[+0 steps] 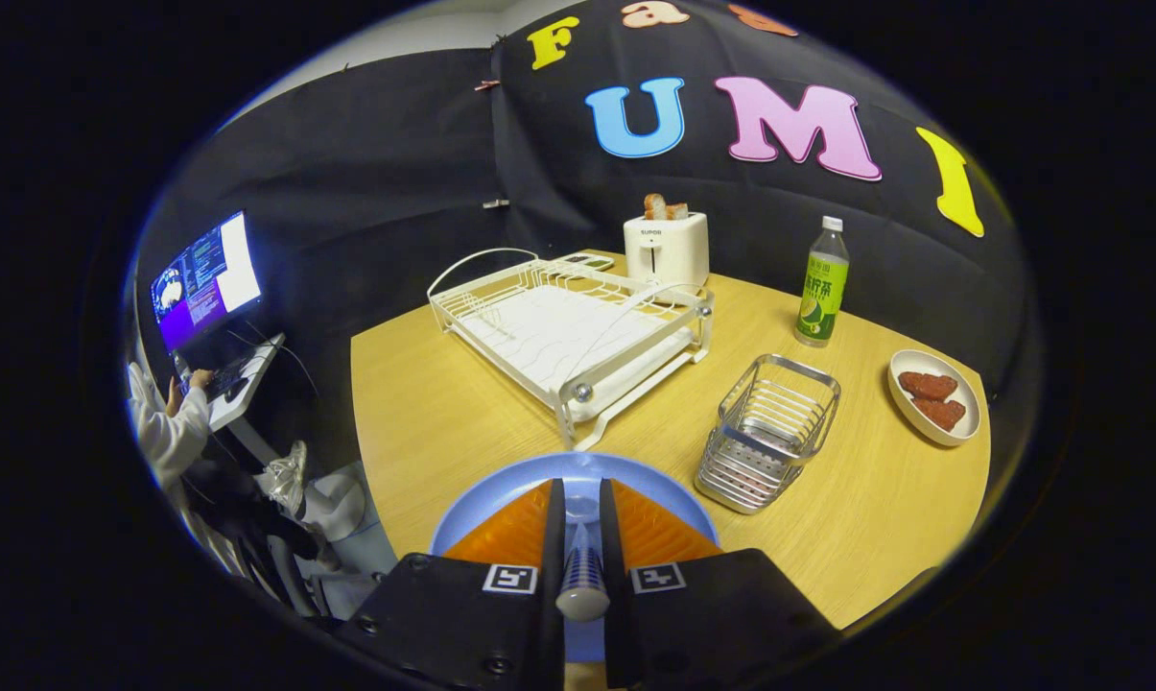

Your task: Take the plate from the dish rack, then take the spoon from the basket and place it into the plate.

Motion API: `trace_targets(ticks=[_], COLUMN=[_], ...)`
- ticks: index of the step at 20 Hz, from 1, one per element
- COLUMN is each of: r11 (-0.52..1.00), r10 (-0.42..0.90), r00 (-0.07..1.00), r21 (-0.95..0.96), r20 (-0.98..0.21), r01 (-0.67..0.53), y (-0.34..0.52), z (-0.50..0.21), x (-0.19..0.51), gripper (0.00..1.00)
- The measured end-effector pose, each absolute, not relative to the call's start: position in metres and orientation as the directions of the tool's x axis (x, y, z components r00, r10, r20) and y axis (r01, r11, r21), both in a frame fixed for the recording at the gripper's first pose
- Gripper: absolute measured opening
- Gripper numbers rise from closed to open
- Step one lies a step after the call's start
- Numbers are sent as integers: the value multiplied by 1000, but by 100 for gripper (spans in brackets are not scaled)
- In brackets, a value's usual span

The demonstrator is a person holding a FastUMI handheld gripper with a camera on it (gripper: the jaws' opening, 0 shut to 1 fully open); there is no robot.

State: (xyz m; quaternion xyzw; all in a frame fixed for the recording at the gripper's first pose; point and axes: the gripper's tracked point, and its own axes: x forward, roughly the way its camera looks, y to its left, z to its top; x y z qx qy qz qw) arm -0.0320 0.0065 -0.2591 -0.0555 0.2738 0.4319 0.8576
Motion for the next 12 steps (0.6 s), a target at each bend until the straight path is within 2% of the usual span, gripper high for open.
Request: trace_targets(ticks=[4, 9, 10, 12], r11=[634, 656, 663, 683], r10=[691, 680, 678, 668], r00=[452, 468, 473, 498], r21=[172, 184, 191, 190], r20=[-564, -564, -562, -553], r01=[-754, -732, -724, -705], y=[0, -3, -4, -7], z=[-276, -270, -267, -257], x=[-39, -36, -34, -30], gripper=[21, 23, 27, 60])
